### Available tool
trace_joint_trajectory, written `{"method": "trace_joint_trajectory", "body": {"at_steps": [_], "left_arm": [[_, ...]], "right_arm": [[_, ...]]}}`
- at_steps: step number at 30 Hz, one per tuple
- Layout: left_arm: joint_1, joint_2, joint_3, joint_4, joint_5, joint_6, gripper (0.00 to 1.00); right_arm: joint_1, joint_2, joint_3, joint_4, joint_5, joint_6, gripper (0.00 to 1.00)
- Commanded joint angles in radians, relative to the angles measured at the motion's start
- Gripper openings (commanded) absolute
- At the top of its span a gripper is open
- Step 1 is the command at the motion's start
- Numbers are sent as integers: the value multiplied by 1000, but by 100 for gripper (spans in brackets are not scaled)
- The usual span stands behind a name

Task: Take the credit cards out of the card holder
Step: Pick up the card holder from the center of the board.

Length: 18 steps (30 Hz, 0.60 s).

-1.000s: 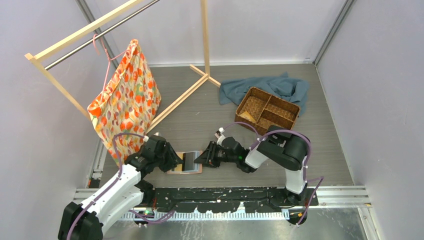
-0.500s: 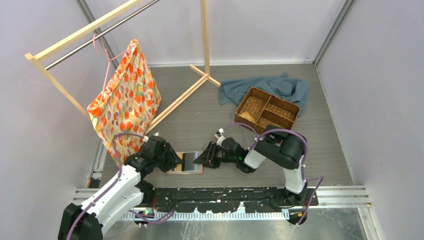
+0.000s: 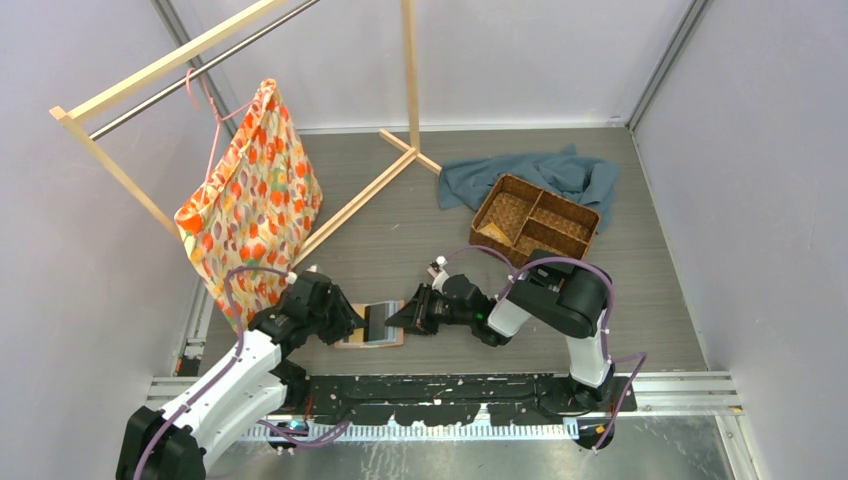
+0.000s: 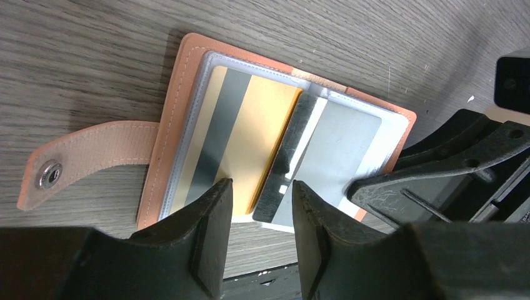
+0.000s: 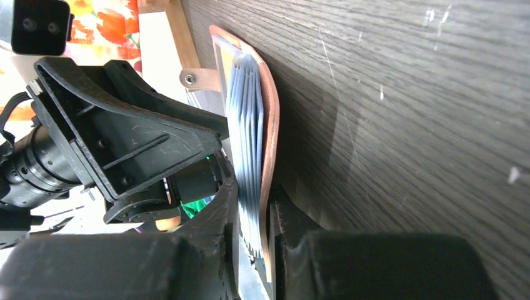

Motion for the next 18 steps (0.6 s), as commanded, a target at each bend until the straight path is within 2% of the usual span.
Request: {"method": "trace_joint_trajectory", "body": {"at_steps": [1,3,4,7,14,18], "left_arm": [[5,11,-33,-60,-28,24,42],[5,9,-26,-67,-24,25,42],[5,5,-15,-75,-21,26,43],[5,-18,27,-138,1,41,44],[5,-103,47,-121,150,-3,44],[5,-108,71,-41,258,-21,49]], "right_arm": [[0,9,9,84,-3,6,9],[-3,14,2,115,-5,22,1],[-5,16,-3,136,-7,30,1],[-15,14,-31,203,-9,55,1],[-36,-45,-147,291,9,57,1],[-47,-61,-184,350,-11,56,1]]}}
